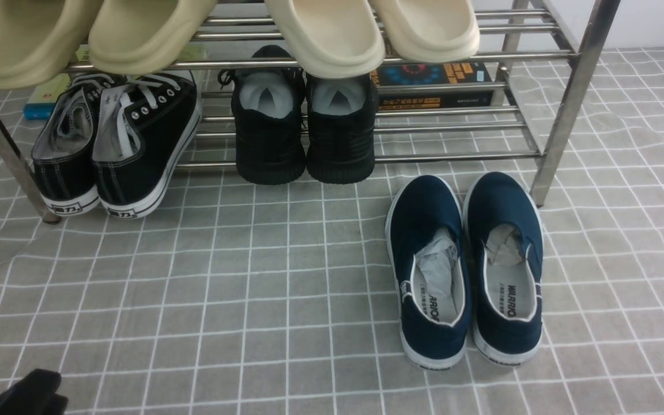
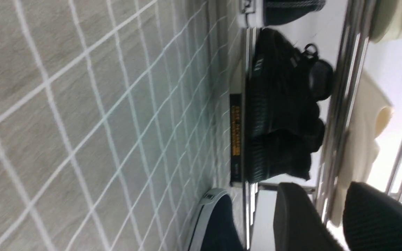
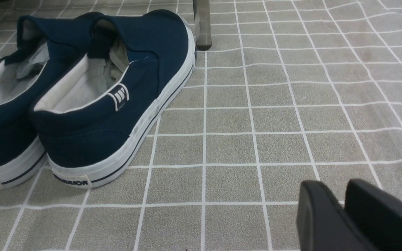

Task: Take the shoes off the shelf with your hand from the grey coffee tablecloth.
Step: 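Grasp the leftmost shoe on the bottom shelf of the shoe rack with the left gripper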

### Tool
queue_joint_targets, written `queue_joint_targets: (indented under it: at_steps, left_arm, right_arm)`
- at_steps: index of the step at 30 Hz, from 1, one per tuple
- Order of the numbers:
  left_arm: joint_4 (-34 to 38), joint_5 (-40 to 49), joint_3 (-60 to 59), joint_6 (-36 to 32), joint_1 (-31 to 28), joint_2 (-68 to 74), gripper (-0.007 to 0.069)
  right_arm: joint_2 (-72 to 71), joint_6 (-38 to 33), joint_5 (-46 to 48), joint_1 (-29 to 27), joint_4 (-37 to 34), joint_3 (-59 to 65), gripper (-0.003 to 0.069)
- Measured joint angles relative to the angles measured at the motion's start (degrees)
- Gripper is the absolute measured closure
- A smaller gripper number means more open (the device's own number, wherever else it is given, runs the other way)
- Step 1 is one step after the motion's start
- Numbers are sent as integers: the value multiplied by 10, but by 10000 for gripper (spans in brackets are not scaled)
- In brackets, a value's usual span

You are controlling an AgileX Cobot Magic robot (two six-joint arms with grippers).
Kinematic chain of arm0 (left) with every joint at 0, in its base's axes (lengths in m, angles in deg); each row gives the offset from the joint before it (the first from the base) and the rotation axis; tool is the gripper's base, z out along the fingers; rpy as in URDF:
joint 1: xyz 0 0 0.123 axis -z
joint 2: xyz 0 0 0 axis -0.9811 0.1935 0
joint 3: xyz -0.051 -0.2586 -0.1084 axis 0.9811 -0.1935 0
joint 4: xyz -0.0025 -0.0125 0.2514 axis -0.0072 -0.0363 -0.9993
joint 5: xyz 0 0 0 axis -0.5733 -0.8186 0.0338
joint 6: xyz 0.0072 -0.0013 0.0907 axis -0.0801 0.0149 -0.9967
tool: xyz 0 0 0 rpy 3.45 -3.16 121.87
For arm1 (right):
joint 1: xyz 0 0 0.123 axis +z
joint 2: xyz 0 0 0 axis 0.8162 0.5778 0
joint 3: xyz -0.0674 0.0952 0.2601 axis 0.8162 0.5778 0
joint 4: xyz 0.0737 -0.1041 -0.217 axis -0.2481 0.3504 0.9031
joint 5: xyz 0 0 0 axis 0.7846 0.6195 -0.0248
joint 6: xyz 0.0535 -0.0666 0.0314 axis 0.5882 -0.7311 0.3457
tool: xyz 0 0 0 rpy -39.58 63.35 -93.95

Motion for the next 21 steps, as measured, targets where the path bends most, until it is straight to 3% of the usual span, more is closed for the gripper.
queue_joint_targets:
  at_steps: [4, 6, 9, 11, 16, 21]
  left_arm:
    - [0, -27, 26, -48, 0, 0, 448]
    - [-7, -27, 77, -92, 0, 20, 517]
    - [-26, -18, 132, -132, 0, 72, 585]
    - [-54, 4, 185, -153, 0, 178, 618]
    - [-111, 25, 265, -159, 0, 371, 584]
    - [-147, 26, 369, -159, 0, 533, 406]
  right_arm:
    - [0, 0, 0, 0, 0, 0, 522]
    - [0, 0, 0, 0, 0, 0, 522]
    - [0, 0, 0, 0, 0, 0, 522]
    - [0, 0, 0, 0, 0, 0, 519]
    - [0, 0, 0, 0, 0, 0, 512]
    - [0, 0, 0, 0, 0, 0, 507]
